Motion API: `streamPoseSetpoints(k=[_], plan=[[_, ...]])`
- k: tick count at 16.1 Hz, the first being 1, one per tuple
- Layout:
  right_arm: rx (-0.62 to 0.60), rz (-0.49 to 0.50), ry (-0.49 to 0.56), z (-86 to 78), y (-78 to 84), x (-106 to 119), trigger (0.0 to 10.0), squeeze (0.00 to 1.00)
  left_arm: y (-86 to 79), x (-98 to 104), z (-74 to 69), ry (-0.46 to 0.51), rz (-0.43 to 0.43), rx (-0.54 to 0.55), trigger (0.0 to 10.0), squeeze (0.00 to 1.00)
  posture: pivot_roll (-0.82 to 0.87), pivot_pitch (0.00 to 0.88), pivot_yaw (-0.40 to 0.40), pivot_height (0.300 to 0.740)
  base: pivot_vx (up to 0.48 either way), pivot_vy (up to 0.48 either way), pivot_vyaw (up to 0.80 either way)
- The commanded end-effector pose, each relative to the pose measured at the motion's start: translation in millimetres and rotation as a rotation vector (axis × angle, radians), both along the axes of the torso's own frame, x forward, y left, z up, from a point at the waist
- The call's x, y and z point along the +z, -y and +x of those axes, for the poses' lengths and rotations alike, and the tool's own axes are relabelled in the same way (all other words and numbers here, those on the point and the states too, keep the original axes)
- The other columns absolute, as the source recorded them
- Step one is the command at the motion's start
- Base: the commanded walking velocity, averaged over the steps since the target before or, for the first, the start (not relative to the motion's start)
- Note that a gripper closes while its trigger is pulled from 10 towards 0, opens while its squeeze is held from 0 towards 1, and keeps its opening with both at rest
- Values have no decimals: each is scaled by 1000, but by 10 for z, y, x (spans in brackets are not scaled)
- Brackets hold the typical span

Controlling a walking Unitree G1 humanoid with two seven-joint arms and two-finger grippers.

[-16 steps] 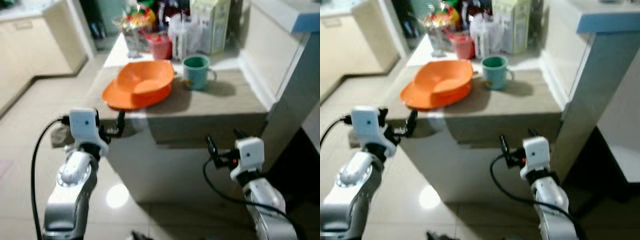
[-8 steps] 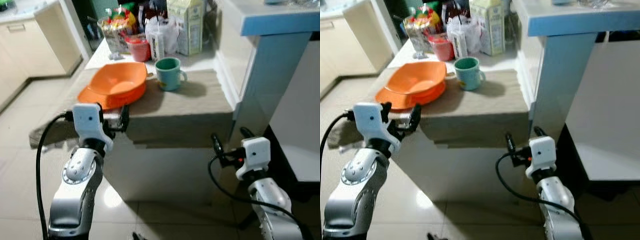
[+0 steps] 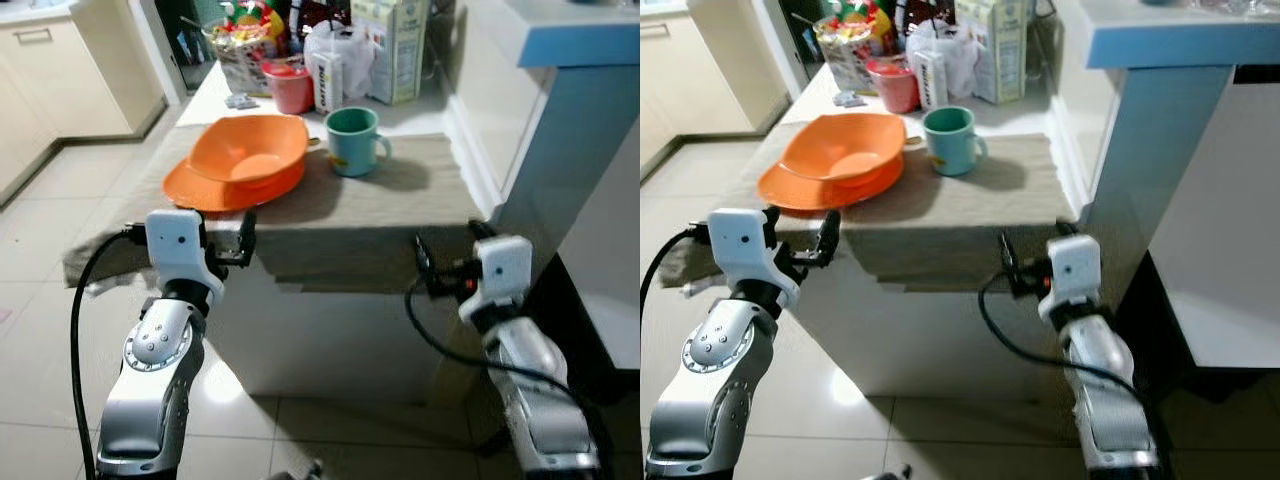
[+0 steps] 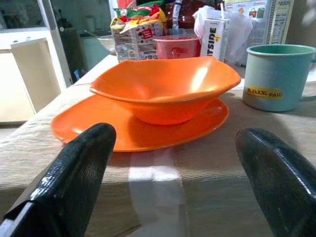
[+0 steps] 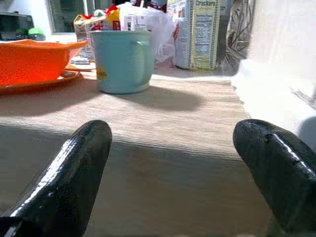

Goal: Setting the table

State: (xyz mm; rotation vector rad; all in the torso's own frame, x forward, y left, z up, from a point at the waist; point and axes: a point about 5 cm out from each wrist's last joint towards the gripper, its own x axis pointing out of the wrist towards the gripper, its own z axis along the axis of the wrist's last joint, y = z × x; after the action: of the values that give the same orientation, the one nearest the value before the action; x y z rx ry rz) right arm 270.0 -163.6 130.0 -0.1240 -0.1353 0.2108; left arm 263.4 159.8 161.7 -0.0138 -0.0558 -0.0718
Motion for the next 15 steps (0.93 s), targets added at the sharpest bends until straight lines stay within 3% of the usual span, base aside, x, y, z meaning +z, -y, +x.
streamPoseSetpoints(k=[1, 4, 10, 14, 15], plan=[[-7, 15, -24, 24, 8, -36, 10000, 0, -24, 2, -5, 6, 12, 13, 10000, 0, -133, 17, 106, 740, 0, 0, 0], [40, 11, 21, 309, -98, 128, 10000, 0, -7, -5, -88, 4, -9, 29, 10000, 0, -74, 7, 80, 740, 0, 0, 0], [-10, 25, 30, 527, -79, 160, 10000, 0, -105, 14, -183, -3, 21, 59, 10000, 0, -9, 1, 94, 740, 0, 0, 0], [-89, 9, 45, 729, 18, 251, 10000, 0, -162, 37, -213, -7, 35, 61, 10000, 0, 14, 4, 112, 740, 0, 0, 0], [-138, 13, 22, 846, 98, 264, 10000, 0, -182, 49, -245, -12, 41, 64, 10000, 0, 32, 8, 117, 740, 0, 0, 0]])
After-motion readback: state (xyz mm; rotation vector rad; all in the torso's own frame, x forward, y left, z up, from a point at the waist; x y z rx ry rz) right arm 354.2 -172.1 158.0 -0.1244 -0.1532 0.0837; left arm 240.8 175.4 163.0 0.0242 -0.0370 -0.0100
